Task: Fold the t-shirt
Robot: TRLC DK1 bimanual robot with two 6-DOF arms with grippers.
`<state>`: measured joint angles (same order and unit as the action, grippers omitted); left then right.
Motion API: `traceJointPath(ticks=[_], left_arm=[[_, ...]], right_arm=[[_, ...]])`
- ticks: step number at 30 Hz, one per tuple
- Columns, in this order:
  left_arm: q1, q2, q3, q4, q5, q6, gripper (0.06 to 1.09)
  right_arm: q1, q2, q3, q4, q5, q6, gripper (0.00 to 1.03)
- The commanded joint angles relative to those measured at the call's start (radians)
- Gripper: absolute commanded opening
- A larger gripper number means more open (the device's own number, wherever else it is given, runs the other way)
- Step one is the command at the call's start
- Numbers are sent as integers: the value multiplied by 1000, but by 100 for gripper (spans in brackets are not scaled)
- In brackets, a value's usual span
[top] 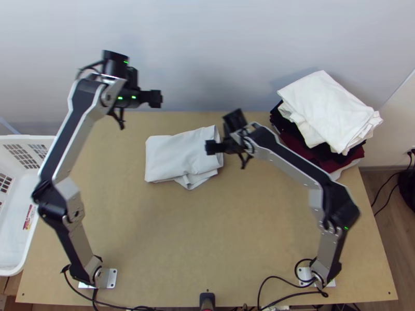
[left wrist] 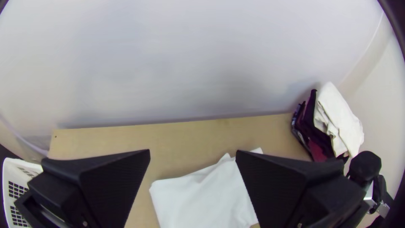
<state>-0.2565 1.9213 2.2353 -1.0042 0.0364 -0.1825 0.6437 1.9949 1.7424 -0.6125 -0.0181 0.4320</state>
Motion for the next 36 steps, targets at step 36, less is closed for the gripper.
traceJointPath(ticks=[36], left_arm=[[161,-120,-98,-53,-29,38,104]], right_arm=[[-177,189,108,-10,-338,208,98]])
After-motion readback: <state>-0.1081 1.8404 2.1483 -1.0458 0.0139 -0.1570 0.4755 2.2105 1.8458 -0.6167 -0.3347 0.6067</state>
